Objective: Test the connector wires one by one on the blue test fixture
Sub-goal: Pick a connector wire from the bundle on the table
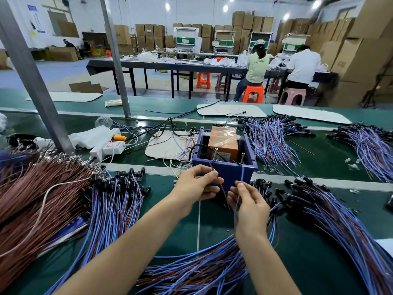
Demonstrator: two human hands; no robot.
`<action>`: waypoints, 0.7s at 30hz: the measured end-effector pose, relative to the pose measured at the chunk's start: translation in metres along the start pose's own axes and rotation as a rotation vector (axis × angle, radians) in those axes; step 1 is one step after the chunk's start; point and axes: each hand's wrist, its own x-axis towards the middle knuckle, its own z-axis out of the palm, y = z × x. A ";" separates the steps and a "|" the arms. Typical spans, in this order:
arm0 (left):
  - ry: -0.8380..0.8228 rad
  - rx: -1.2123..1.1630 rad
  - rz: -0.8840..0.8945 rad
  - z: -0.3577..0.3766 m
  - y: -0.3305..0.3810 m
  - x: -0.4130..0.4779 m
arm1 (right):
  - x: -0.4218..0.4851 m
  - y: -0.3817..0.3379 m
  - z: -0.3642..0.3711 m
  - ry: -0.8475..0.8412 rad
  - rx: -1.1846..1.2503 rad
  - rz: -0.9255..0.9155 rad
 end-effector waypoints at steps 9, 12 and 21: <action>0.047 0.039 -0.074 0.000 0.003 0.028 | 0.028 0.000 0.007 0.066 -0.103 -0.044; 0.074 0.030 -0.081 -0.002 0.002 0.034 | 0.029 0.001 0.010 0.041 -0.127 -0.036; 0.090 0.026 -0.095 -0.004 -0.001 0.043 | 0.027 0.001 0.010 0.033 -0.136 -0.064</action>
